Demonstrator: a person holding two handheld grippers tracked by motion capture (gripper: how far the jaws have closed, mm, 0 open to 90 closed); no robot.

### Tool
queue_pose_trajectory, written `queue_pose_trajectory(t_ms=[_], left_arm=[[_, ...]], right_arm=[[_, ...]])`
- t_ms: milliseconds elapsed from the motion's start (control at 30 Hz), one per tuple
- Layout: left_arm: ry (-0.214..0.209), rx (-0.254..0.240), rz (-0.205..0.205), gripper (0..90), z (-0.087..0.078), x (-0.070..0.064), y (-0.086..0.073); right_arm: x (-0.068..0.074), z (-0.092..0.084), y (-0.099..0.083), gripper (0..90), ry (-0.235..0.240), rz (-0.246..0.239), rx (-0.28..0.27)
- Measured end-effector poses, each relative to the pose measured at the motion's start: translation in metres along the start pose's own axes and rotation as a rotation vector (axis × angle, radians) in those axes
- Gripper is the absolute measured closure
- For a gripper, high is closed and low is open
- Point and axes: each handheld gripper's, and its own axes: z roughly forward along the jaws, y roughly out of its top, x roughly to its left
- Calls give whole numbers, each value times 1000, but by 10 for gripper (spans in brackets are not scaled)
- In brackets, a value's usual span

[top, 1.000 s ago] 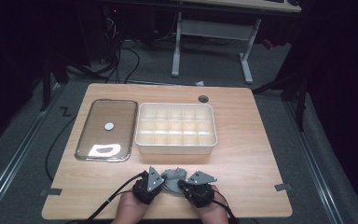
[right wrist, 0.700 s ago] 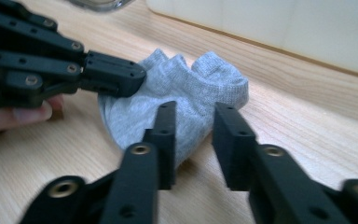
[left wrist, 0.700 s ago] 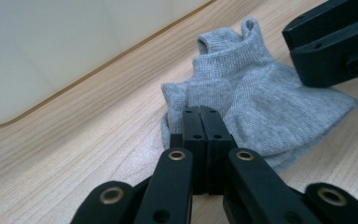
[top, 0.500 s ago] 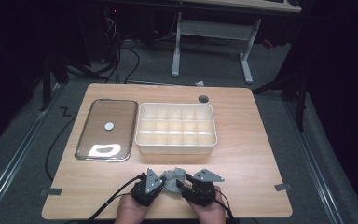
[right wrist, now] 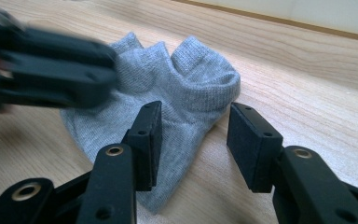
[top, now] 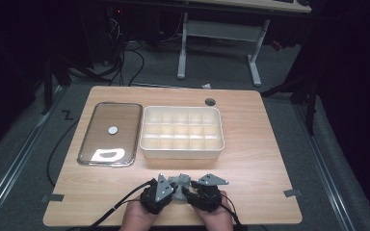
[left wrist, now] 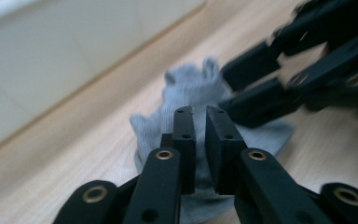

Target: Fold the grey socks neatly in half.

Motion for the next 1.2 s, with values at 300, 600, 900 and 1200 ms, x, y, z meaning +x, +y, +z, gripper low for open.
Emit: queue_pose_trajectory(t_ms=[300,600,900,1200], left_arm=[[14,-23,-52,868,0,1,-9],[9,-22,-73,868,0,2,-9],[12,-20,-41,875,2,-2,-7],[40,-55,20,810,-2,-11,12]], right_arm=[[10,-10,0,505,18,-4,-30],[13,0,-3,659,109,13,33],[7,-9,3,820,124,5,20],[-8,-12,0,820,127,27,26]])
